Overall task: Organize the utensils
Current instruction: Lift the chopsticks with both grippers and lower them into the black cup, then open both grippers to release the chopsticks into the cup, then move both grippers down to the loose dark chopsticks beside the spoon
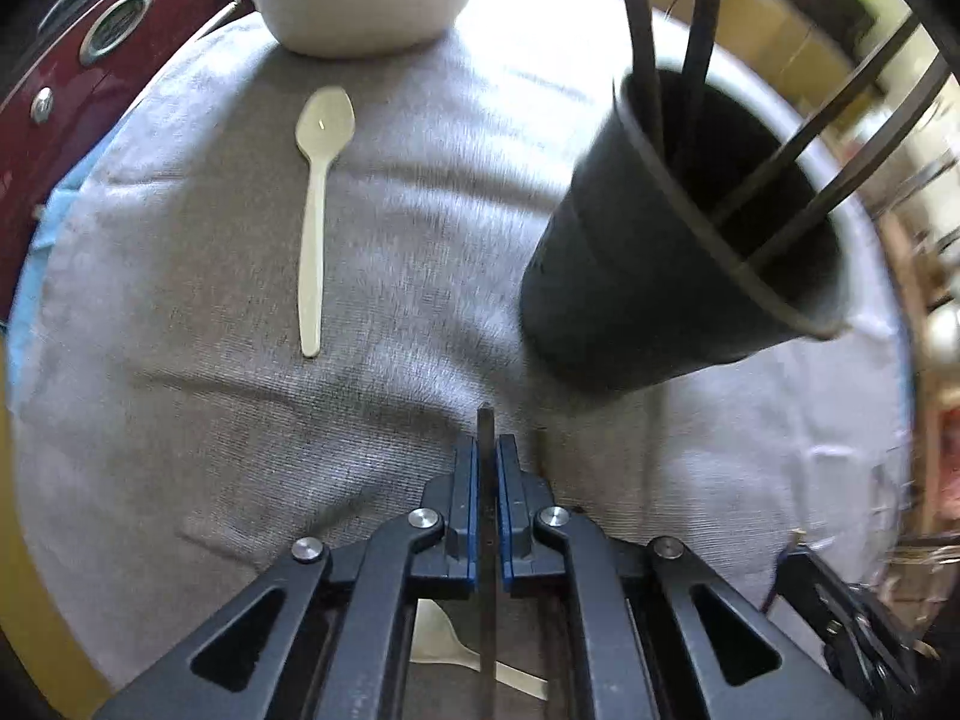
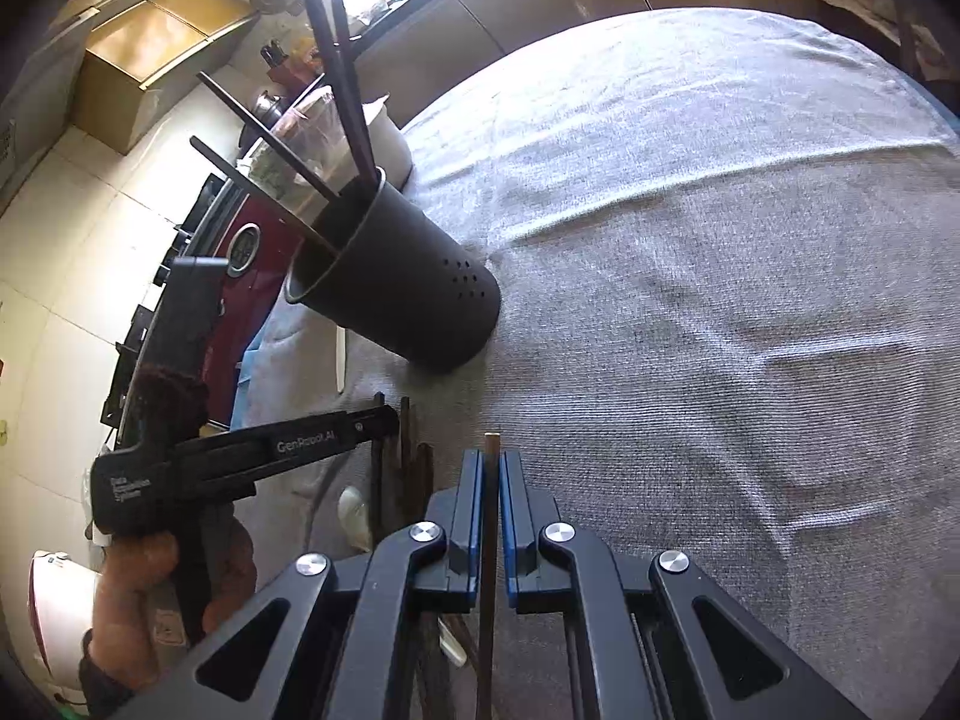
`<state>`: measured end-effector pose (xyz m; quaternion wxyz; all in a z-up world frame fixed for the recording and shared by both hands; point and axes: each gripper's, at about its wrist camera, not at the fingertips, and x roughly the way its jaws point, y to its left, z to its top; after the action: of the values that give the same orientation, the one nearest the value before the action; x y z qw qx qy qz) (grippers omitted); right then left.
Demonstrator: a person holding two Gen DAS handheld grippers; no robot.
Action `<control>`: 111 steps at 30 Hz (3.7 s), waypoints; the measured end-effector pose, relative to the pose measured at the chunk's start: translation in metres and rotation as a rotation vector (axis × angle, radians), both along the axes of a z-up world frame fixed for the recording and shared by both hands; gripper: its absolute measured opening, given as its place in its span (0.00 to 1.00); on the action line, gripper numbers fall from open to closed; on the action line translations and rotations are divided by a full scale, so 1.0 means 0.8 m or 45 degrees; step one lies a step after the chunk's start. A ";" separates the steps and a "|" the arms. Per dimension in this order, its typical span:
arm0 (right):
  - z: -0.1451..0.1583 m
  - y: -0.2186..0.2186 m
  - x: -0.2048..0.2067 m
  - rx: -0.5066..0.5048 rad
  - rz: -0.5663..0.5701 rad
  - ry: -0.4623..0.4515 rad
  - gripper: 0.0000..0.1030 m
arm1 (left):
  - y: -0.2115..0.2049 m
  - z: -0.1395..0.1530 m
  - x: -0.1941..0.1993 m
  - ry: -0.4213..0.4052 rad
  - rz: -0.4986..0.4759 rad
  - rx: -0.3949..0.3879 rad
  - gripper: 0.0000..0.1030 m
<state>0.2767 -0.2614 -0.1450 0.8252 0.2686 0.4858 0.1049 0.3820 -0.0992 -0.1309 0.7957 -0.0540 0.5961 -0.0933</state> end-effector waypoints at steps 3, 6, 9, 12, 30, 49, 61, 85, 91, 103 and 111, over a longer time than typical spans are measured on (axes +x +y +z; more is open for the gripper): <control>0.014 0.001 -0.010 -0.029 -0.002 -0.042 0.06 | 0.022 0.031 -0.021 -0.148 0.041 -0.106 0.05; 0.035 0.005 -0.025 -0.069 -0.001 -0.105 0.06 | 0.039 0.064 -0.045 -0.261 0.073 -0.172 0.05; 0.065 0.013 -0.045 -0.132 0.001 -0.186 0.06 | 0.058 0.105 -0.076 -0.399 0.128 -0.218 0.05; 0.099 0.024 -0.069 -0.206 0.012 -0.270 0.06 | 0.092 0.128 -0.105 -0.478 0.158 -0.236 0.05; 0.224 0.050 -0.127 -0.324 0.003 -0.547 0.06 | 0.123 0.239 -0.185 -0.825 0.173 -0.217 0.05; 0.326 0.017 -0.044 -0.293 -0.130 -0.740 0.06 | 0.092 0.311 -0.070 -1.075 0.254 -0.264 0.05; 0.321 0.025 0.047 -0.326 -0.171 -0.779 0.06 | 0.081 0.282 -0.004 -1.080 0.286 -0.279 0.05; 0.191 -0.004 0.077 -0.160 -0.173 -0.513 0.09 | 0.080 0.203 -0.009 -0.867 0.217 -0.244 0.09; 0.208 -0.010 0.026 -0.146 -0.174 -0.500 0.20 | 0.107 0.223 -0.070 -0.847 0.205 -0.252 0.49; 0.132 0.013 -0.103 -0.027 0.004 -0.300 0.60 | 0.166 0.101 -0.194 -0.440 0.277 -0.234 0.55; 0.047 0.027 -0.083 0.054 0.062 -0.057 0.42 | 0.151 0.041 -0.188 -0.225 0.279 -0.196 0.55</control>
<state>0.2104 -0.2400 -0.1076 0.8272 0.2716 0.4712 0.1412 0.2317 0.0213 -0.0977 0.8439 -0.1710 0.5054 -0.0557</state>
